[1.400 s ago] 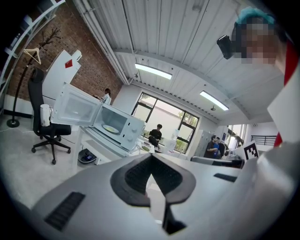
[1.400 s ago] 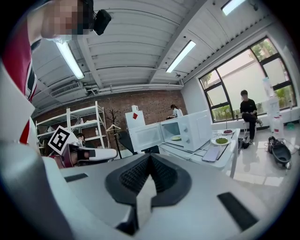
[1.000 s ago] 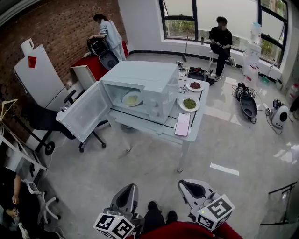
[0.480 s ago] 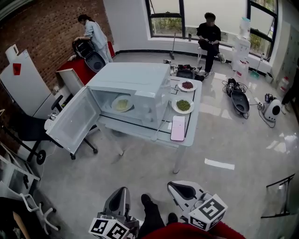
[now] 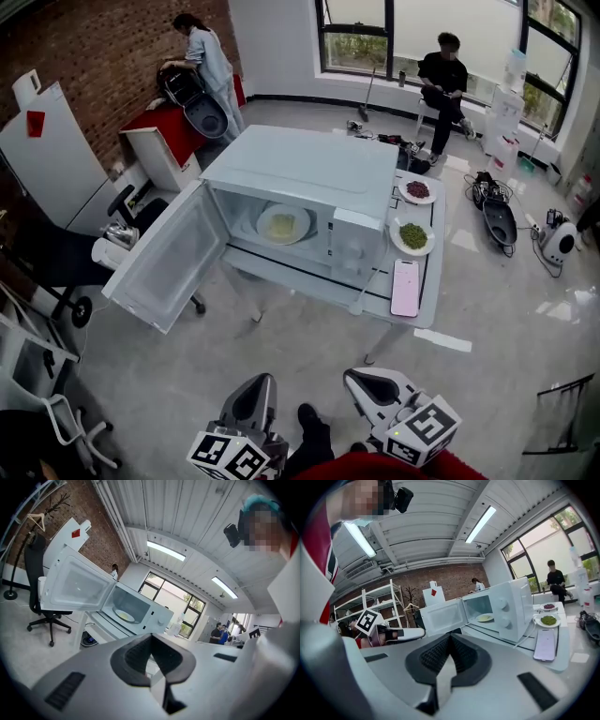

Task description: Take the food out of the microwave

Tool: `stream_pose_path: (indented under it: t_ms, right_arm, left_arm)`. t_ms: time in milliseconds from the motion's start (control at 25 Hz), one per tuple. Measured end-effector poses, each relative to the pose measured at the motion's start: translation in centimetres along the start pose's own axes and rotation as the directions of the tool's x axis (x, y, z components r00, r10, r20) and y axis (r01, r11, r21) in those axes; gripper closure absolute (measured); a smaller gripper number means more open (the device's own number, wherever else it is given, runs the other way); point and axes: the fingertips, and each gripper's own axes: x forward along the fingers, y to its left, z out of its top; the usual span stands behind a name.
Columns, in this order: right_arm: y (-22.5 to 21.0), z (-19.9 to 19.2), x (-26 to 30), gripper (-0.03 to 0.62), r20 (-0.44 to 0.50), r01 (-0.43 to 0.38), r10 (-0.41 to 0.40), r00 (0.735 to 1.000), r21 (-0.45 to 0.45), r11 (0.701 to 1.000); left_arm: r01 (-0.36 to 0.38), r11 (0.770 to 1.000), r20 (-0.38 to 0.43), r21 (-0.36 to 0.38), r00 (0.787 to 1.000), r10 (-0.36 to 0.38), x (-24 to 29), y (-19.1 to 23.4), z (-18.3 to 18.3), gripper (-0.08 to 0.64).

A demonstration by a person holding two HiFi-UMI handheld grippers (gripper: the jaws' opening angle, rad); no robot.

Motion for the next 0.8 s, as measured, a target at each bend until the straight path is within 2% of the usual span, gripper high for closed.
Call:
stream_pose_path:
  t_ms: [240,560,680,800]
  right_arm:
    - [-0.2,1.3,5.2,0.581,-0.022,0.011,-0.011,1.0,0.007,1.0]
    - [-1.0,2.2,9.8,0.581,-0.05,0.041,-0.04,0.998,0.008,0.999]
    - [-2.1,2.3,10.2,0.581,-0.063,0.047,-0.047,0.997,0.002,0.999]
    - [-3.6,2.6,10.6,0.581,-0.073,0.049,-0.049,0.996,-0.005,0.999]
  left_arm:
    - [0.012,0.998,0.007,-0.059,1.0,-0.012,2.8,4.8,2.6,0.552]
    - [0.065,0.992,-0.011,-0.105,0.998,-0.067,6.6,7.7,5.1,0.552]
    - [0.09,0.981,-0.023,-0.173,0.995,-0.096,9.2,8.1,4.9,0.552]
    - [0.112,0.954,-0.019,-0.278,0.992,-0.122,12.5,8.7,4.9,0.551]
